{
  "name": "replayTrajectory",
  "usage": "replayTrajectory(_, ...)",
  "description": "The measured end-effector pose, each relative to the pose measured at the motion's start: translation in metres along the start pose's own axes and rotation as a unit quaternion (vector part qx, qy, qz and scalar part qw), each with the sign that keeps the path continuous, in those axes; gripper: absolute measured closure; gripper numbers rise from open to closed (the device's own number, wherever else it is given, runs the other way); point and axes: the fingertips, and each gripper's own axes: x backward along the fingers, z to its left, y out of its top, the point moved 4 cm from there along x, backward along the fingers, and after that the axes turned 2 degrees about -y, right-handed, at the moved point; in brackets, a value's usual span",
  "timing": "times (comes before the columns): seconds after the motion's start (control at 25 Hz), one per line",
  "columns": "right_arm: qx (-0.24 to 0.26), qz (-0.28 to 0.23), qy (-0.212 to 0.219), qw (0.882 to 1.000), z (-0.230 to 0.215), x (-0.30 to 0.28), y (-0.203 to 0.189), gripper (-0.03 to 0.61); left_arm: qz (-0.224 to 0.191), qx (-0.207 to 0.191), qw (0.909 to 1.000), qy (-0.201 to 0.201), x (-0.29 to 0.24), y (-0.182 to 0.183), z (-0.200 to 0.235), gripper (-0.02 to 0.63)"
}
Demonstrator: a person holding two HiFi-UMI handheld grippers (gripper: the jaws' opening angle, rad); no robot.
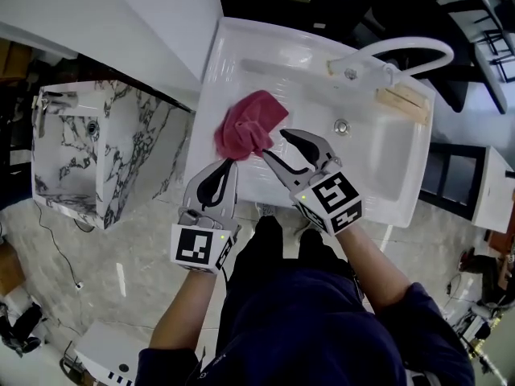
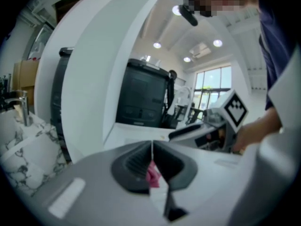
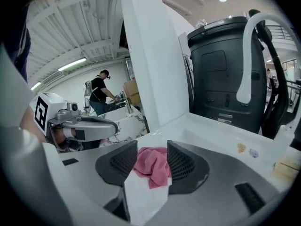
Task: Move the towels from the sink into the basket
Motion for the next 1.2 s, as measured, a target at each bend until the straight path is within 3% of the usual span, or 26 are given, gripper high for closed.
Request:
replayTrajectory(0.72, -0.028, 0.089, 0.024, 0.995, 0.0, -0.085, -0.047, 0.295, 0.017, 0.013, 0.9997, 0.012, -0.002, -0.015, 0.029, 0.606)
replayTrajectory(1.2, -0.031, 0.149, 0.017, 0.988, -0.007, -0.123, -0.07, 0.288, 0.015, 0.024, 0.9994, 0.018, -0.006, -0.014, 0.044, 0.606)
